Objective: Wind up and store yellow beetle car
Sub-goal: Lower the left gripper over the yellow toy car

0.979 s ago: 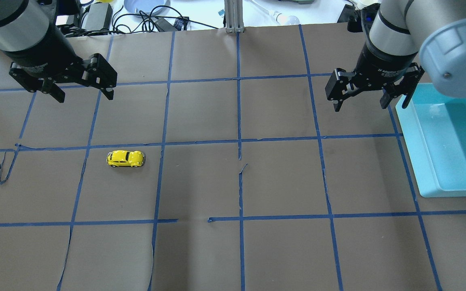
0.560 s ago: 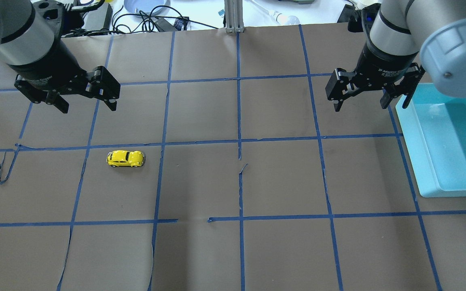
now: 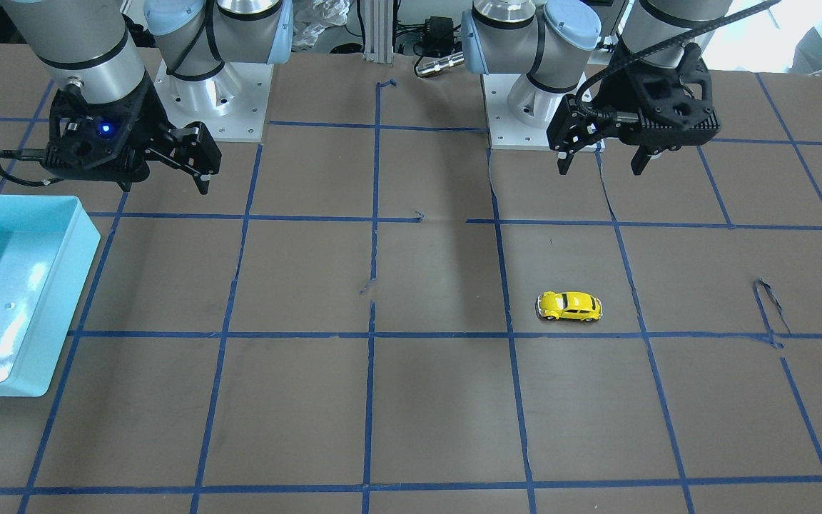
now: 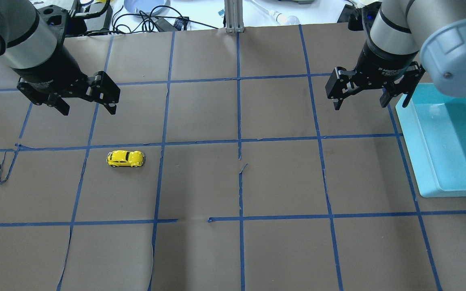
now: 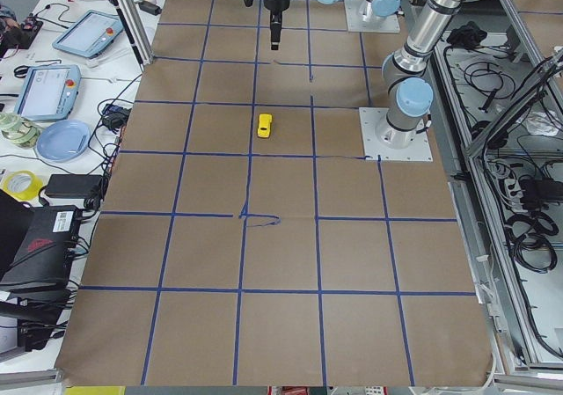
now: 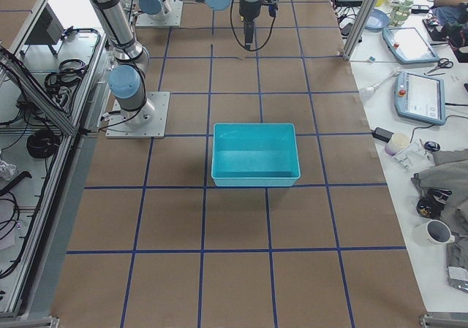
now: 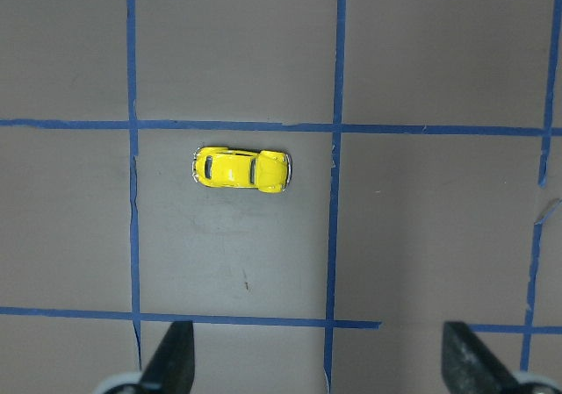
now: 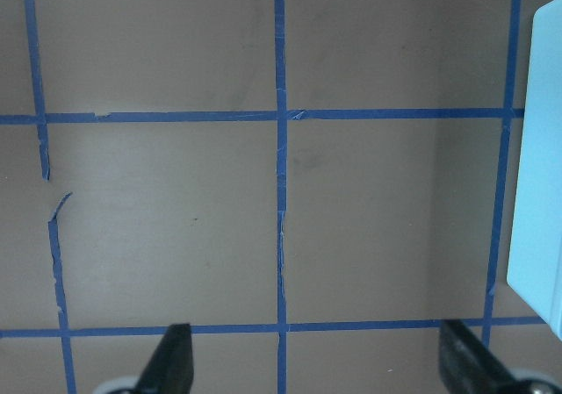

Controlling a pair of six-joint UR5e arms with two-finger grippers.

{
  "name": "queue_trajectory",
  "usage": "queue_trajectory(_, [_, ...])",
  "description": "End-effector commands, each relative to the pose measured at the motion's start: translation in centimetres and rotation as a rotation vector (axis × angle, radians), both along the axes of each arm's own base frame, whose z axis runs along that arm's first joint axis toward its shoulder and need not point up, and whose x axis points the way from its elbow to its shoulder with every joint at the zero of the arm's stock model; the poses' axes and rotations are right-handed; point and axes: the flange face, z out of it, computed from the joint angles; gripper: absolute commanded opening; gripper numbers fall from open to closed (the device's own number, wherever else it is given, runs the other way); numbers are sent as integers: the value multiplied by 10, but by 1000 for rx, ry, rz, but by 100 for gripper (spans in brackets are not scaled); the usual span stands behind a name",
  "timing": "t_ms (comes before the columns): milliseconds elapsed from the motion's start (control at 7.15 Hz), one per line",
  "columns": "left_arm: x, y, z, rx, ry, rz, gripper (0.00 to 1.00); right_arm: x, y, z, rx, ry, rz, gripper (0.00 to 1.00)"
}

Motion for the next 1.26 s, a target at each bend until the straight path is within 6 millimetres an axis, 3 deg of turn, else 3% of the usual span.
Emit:
queue_trajectory(0, [3,-3,-10,16,-5,-70,100,0,0,0,-3,0,-5,92])
queue_trajectory(140, [3,-5,-32,55,-1,-247,100,0,0,0,-3,1,-5,92])
queue_trajectory(420, [4,-14,-59,68,1,-406,100,0,0,0,-2,0,-6,94])
queue_trajectory(839, [39,-39,-111,107,24,-785,100,0,0,0,-2,3,-8,99])
queue_trajectory(1119, [52,-36,-152,116,17,-1068,98,0,0,0,1,4,-5,100])
